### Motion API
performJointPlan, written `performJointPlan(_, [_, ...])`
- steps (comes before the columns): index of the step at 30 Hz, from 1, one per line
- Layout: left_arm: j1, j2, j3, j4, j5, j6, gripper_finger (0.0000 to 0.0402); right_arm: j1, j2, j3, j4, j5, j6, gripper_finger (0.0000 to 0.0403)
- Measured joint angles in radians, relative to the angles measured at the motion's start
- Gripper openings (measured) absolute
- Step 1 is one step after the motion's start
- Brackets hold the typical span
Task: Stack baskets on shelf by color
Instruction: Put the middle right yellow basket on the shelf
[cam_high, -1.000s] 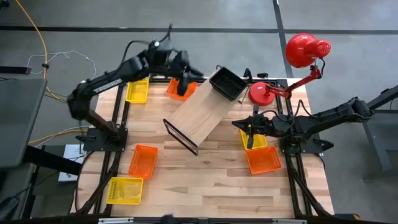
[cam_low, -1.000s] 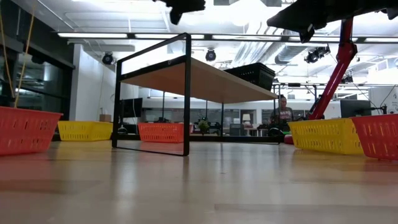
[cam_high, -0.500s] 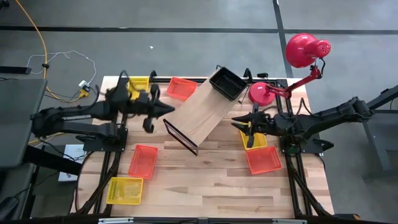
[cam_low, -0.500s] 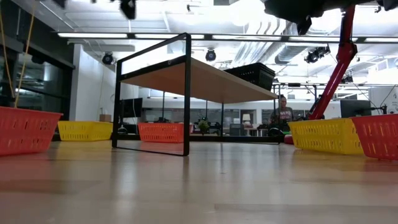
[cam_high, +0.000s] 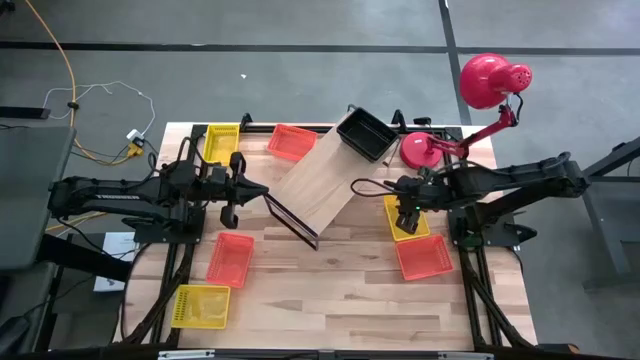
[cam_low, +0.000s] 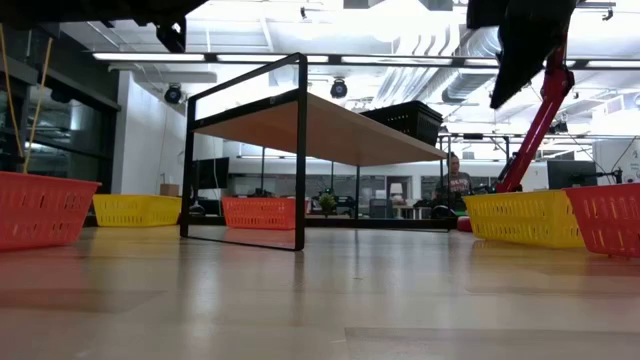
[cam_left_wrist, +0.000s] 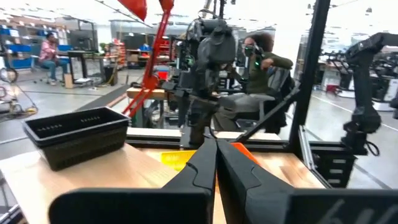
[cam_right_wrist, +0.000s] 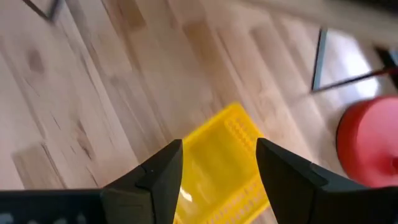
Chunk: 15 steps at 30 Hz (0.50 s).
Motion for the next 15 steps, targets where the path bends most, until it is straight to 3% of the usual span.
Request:
performJointPlan(5, [-0.033,0.006,-0.022,-0.021,-0.011,0.008,0.0,-0.053,0.099,-0.058,-0.009,-0.066,-0.09,0.0193])
performJointPlan(15, [-0.059,0.013,-0.022,-0.005,-0.025,0.011,0.0,-0.204,0.25,-0.118,0.041,0.007,-0.416,0.0193])
